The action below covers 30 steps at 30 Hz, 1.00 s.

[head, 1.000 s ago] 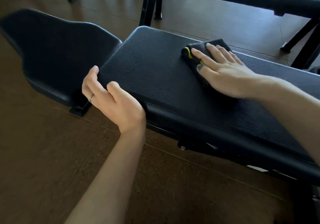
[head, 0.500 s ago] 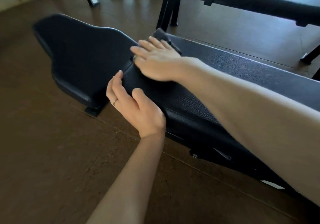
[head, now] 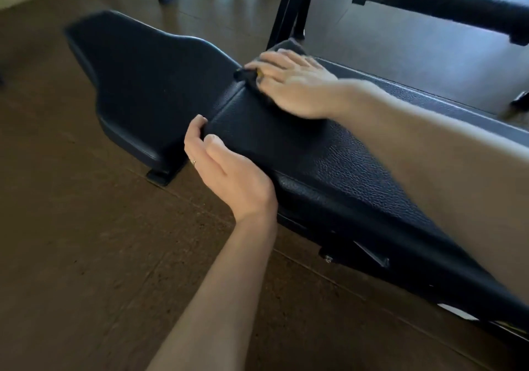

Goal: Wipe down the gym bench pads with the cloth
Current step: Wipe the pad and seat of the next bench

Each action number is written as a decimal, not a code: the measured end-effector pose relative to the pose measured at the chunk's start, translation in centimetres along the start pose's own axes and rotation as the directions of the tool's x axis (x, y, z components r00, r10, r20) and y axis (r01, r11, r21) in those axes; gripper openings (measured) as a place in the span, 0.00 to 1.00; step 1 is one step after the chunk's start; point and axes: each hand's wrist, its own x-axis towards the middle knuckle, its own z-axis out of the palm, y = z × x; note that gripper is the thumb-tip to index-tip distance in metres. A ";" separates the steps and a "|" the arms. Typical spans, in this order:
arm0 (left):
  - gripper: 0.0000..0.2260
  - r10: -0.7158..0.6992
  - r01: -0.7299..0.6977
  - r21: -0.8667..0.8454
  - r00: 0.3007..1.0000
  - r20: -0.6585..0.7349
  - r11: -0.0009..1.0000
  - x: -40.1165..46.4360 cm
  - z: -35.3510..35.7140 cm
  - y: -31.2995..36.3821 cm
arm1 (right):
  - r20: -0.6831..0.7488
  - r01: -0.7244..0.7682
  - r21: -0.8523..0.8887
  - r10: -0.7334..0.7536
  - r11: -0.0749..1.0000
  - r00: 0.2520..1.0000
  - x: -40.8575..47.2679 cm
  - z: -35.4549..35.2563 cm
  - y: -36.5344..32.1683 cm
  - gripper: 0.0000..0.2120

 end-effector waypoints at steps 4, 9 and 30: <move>0.21 0.042 -0.042 0.023 0.999 -0.012 0.999 -0.2 0.0 0.2 | -0.013 -0.053 0.008 0.053 0.999 0.998 1.1 0.8 -1.4 0.23; 0.21 0.013 -0.014 -0.025 0.999 -0.035 1.000 -0.1 0.0 -0.3 | -0.009 0.262 -0.035 -0.263 0.964 0.965 -1.8 1.3 -4.0 0.25; 0.16 -0.329 0.351 -0.077 0.920 0.213 0.933 1.7 -2.9 3.1 | 0.046 -0.073 -0.021 0.074 0.997 0.996 -13.7 1.7 -3.9 0.25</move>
